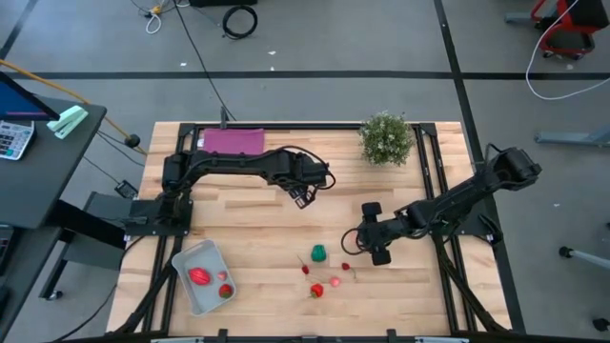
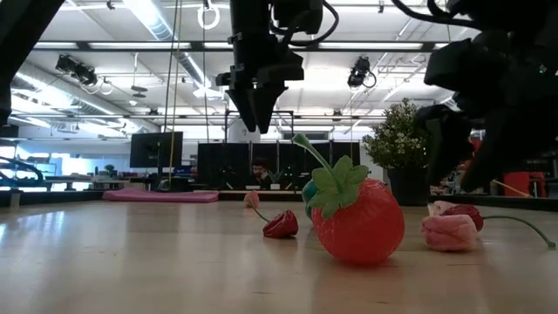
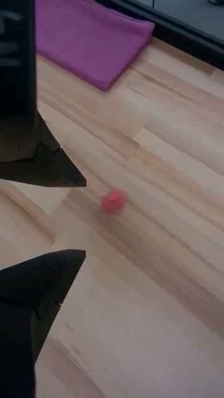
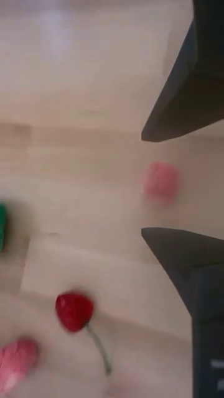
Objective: Pick and placing Produce into tupperware
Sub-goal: Put the pink peach into the gray bin
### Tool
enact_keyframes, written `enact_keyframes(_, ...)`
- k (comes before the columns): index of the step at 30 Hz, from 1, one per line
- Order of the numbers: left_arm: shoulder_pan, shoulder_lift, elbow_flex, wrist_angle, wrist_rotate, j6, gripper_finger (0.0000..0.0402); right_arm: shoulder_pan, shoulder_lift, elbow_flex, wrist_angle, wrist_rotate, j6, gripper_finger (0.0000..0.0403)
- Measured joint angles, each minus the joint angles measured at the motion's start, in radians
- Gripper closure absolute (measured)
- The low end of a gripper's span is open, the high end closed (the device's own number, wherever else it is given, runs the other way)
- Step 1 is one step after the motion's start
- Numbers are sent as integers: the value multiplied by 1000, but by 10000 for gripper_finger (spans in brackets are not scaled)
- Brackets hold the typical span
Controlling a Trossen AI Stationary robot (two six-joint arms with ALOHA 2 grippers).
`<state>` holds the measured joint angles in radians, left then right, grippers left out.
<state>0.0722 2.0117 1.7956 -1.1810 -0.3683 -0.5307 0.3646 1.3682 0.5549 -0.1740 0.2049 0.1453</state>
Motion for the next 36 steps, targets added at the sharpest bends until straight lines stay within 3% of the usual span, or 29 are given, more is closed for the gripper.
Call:
enact_keyframes(14, -1, 0, -159, 56, 0, -89, 222, -30, 135, 3, 27, 15, 11, 183)
enact_keyframes(21, -36, 0, -139, 47, 0, -131, 237, -33, 107, -2, 27, 43, -41, 273)
enact_keyframes(27, -61, -1, -69, -122, 0, -140, 251, -43, 104, -1, 52, 34, -114, 368)
enact_keyframes(36, -101, -2, 7, -390, -1, -259, 271, -49, 104, 11, 226, -20, -143, 370)
